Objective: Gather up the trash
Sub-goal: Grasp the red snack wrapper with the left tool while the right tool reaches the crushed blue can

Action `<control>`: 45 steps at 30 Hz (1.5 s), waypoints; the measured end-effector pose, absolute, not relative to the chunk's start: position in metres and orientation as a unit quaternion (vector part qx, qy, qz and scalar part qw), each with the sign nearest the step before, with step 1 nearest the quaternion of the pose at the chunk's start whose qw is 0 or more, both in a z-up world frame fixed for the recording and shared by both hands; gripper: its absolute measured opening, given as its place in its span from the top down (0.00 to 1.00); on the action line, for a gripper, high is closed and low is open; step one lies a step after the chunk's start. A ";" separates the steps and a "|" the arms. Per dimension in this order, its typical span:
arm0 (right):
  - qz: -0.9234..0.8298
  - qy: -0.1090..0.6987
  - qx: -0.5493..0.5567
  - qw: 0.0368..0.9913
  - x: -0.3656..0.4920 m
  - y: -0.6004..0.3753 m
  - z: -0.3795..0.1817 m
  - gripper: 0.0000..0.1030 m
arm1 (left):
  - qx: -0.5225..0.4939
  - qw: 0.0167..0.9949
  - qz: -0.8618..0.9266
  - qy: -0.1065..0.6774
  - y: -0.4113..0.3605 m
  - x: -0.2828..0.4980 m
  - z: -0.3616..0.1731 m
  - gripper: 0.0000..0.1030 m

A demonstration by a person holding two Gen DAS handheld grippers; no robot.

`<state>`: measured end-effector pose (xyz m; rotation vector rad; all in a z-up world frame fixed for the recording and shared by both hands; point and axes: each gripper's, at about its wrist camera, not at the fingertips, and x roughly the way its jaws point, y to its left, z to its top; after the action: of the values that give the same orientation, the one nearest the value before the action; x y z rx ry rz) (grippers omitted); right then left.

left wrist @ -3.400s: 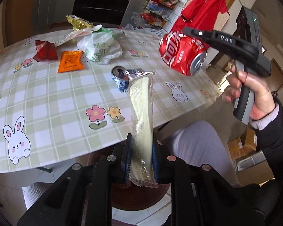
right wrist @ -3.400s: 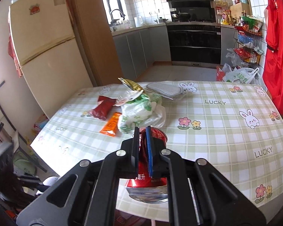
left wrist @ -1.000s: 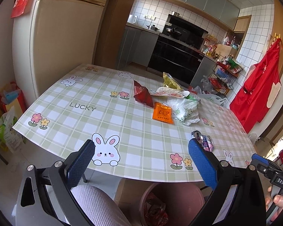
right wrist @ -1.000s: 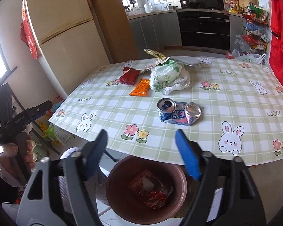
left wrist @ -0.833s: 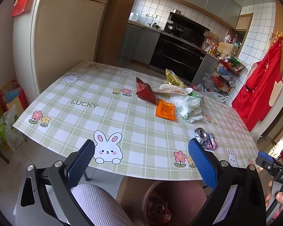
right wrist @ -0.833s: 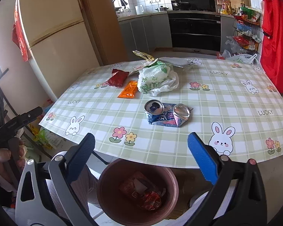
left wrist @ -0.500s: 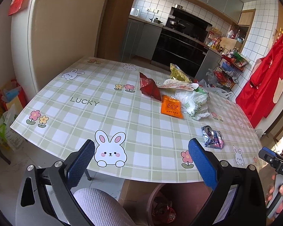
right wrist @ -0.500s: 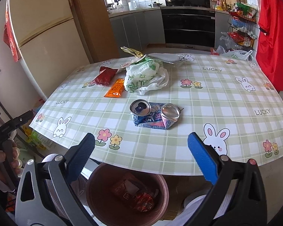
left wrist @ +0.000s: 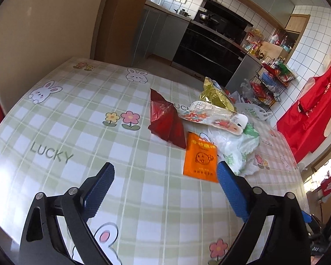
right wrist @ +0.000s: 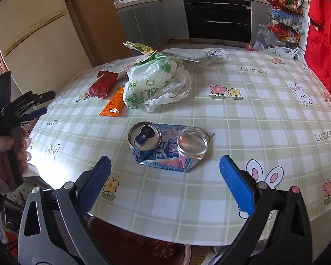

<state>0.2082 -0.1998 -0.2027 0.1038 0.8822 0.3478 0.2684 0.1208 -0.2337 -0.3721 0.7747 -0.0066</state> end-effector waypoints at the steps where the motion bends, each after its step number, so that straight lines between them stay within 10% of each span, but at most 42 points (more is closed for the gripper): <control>1: 0.168 0.428 0.052 0.887 0.214 -0.199 -0.206 0.06 | -0.182 0.907 -0.003 0.380 0.121 0.286 -0.237 0.13; 15: 0.187 0.457 0.048 0.868 0.254 -0.184 -0.239 0.06 | -0.162 0.874 0.006 0.457 0.118 0.412 -0.293 0.18; 21: 0.188 0.460 0.047 0.866 0.259 -0.183 -0.243 0.06 | -0.161 0.865 0.004 0.475 0.113 0.422 -0.306 0.42; 27: 0.217 0.456 0.026 0.863 0.257 -0.170 -0.242 0.07 | -0.124 0.880 -0.011 0.458 0.112 0.405 -0.297 0.58; 34: 0.251 0.452 -0.009 0.856 0.264 -0.149 -0.242 0.30 | -0.124 0.894 -0.018 0.430 0.124 0.369 -0.277 0.61; 45: 0.238 0.467 -0.062 0.850 0.280 -0.127 -0.256 0.35 | -0.159 0.912 -0.049 0.374 0.128 0.264 -0.244 0.60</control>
<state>0.2801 -0.1269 -0.2564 -0.1303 0.9831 0.5018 0.2641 0.1277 -0.2439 -0.3286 0.7714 -0.1006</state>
